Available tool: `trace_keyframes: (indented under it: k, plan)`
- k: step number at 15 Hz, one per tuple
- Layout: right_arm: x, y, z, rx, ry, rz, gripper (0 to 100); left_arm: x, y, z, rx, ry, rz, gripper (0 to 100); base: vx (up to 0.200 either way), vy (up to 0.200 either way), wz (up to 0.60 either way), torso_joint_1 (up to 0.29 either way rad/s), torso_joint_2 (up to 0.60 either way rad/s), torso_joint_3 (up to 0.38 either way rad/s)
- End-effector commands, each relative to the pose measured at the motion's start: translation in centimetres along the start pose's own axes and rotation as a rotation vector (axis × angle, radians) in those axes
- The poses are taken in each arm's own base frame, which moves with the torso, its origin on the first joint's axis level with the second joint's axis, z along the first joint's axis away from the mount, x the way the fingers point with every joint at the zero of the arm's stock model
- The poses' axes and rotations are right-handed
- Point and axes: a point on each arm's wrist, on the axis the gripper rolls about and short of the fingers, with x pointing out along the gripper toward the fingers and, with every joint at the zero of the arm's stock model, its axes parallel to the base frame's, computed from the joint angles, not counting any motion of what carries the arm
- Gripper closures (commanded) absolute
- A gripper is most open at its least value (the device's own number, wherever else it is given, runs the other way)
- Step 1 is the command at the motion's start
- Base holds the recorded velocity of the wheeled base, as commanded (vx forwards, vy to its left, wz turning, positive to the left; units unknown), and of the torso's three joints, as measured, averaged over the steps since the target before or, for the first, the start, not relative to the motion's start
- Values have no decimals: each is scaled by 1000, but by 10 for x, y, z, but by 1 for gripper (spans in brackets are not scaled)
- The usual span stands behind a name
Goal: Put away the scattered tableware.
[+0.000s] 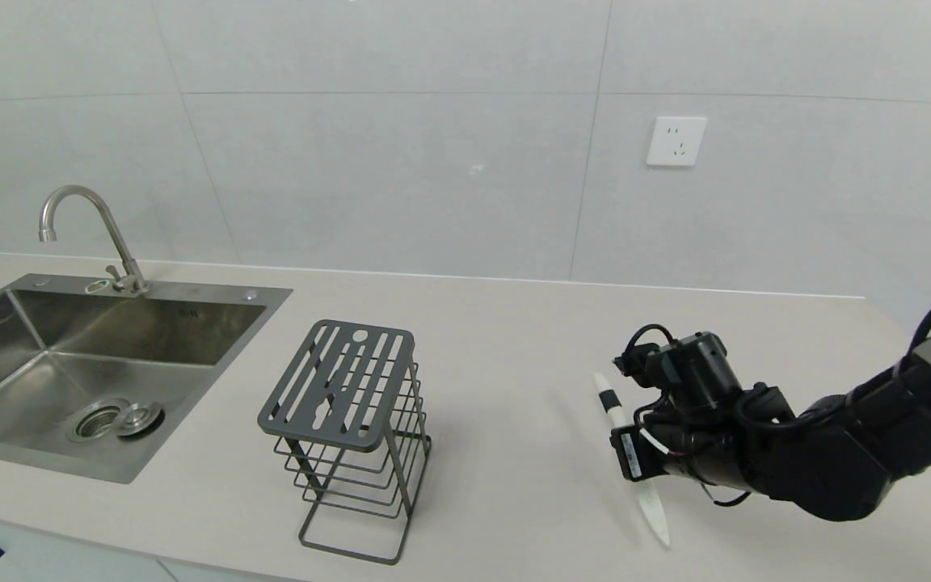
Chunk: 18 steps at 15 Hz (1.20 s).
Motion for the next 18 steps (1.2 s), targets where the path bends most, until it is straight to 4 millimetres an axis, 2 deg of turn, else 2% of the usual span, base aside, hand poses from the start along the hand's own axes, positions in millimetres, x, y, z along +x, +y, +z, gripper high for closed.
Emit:
trace_keyframes:
  k: [1,6,10,14,18]
  plan:
    - [-17,0,15,-22,-109,23,100,0,0,0,0,1,-1,0,0,0,0,0,0,0]
    - [-34,-8,50,-219,-416,234,100,0,0,0,2,1,-1,0,0,0,0,0,0,0]
    - [-50,-5,55,-448,-505,397,100,0,0,0,2,1,-1,0,0,0,0,0,0,0]
    - [-53,-4,53,-691,-526,434,100,0,0,0,-2,1,1,0,0,0,0,0,0,0]
    - [-66,-3,50,-769,-578,464,100,0,0,0,-2,1,-1,0,0,0,0,0,0,0]
